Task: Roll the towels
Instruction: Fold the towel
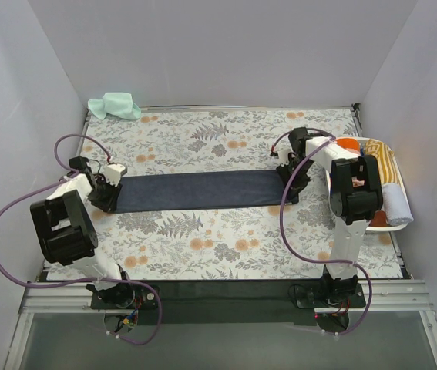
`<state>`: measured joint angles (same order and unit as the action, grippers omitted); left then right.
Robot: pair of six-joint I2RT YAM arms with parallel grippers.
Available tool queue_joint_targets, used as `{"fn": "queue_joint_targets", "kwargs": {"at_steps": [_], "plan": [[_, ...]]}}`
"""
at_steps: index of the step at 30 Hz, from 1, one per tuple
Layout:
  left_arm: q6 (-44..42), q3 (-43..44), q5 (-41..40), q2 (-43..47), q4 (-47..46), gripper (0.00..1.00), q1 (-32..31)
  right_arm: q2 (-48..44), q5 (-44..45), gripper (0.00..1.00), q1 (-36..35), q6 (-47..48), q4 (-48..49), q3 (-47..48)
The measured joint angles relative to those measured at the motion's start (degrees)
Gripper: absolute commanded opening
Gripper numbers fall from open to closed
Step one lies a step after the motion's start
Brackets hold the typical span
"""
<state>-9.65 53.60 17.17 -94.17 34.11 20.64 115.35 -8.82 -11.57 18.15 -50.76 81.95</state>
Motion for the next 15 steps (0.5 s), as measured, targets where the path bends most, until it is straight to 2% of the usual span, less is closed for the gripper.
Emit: {"fn": "queue_joint_targets", "kwargs": {"at_steps": [8, 15], "plan": [[1.79, 0.17, 6.56, 1.22, 6.03, 0.30, -0.11, 0.15, 2.03, 0.29, 1.38, 2.64, 0.33, 2.08], [2.84, 0.74, 12.33, 8.48, 10.64, 0.32, -0.59, -1.68, 2.89, 0.38, 1.81, 1.57, 0.37, 6.32]]}}
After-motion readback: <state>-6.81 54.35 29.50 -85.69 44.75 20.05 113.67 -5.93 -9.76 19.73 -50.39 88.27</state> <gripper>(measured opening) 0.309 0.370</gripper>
